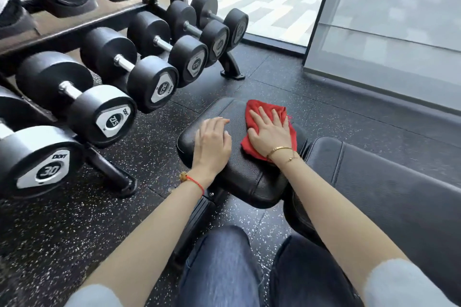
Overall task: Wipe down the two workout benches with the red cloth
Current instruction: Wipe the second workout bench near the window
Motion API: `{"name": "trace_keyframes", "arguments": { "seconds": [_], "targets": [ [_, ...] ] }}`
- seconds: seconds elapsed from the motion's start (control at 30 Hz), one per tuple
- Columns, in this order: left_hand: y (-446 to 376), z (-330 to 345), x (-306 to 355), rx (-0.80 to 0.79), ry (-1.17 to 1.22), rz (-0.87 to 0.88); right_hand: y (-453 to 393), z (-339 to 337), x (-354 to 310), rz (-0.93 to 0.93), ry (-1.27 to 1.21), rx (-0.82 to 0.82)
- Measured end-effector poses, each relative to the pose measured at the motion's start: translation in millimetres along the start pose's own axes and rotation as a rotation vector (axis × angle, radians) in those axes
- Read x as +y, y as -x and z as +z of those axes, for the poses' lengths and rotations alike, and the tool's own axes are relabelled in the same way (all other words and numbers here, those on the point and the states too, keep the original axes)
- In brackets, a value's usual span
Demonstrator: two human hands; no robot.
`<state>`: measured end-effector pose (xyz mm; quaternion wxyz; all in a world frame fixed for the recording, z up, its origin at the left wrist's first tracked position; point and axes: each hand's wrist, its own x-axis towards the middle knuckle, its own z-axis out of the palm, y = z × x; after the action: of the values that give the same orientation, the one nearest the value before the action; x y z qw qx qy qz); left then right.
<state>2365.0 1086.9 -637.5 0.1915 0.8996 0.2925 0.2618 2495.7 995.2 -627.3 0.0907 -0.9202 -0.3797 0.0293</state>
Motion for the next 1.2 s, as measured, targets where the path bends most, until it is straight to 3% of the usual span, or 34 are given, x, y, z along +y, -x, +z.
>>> {"name": "trace_keyframes", "arguments": {
  "seconds": [0.23,0.4,0.7,1.0,1.2],
  "targets": [
    [0.0,21.2,20.3,-0.032,-0.01,0.047,67.3,-8.4,31.3,-0.148,0.066,-0.065],
    [3.4,37.1,31.1,-0.073,-0.077,0.053,115.5,-16.6,74.9,-0.056,0.163,-0.078],
    [2.1,43.0,27.5,-0.038,-0.097,0.068,41.1,-25.2,106.6,0.218,0.107,-0.059],
    [3.5,43.1,27.7,-0.02,-0.092,0.076,144.7,-15.4,98.2,-0.034,0.097,-0.035],
    [4.9,41.1,28.0,-0.028,-0.083,0.079,85.6,-26.2,125.3,0.169,0.085,-0.016]
  ]
}}
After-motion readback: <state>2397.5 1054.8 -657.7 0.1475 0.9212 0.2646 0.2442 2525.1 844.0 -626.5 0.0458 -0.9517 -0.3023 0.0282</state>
